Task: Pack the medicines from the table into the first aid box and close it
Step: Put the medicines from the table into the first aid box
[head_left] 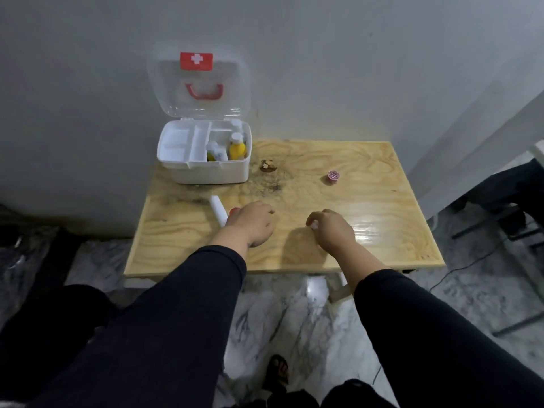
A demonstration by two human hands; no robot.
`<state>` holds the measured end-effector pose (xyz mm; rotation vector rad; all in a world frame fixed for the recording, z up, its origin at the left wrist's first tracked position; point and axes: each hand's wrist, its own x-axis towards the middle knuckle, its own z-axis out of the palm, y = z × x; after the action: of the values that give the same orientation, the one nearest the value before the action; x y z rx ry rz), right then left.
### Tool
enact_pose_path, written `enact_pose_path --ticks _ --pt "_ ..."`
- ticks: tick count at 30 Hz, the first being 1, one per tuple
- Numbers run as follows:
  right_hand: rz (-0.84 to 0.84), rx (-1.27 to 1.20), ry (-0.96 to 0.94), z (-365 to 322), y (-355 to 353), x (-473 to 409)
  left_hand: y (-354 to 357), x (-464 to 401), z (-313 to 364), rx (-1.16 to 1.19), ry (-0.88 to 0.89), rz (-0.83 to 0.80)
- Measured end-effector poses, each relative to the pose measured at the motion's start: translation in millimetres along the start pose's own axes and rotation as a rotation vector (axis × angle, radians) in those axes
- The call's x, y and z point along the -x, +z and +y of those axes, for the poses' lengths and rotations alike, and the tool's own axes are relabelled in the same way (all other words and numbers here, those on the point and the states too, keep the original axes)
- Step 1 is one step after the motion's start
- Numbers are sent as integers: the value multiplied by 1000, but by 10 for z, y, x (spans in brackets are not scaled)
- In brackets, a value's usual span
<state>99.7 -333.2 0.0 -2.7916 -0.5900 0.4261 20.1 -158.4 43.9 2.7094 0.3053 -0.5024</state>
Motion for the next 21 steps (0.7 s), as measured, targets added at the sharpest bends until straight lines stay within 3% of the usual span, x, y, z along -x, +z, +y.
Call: enact_pose_path --ticks 9,16,21 --pt "-48 6 -241 -1205 -94 -312 -257 242 -695 124 -205 172" --pt "-120 53 -286 -1990 194 -501 -430 335 -1464 90 -281 187" --pt "-116 42 -209 -2294 475 -482 -593 309 -1894 17 -337 203"
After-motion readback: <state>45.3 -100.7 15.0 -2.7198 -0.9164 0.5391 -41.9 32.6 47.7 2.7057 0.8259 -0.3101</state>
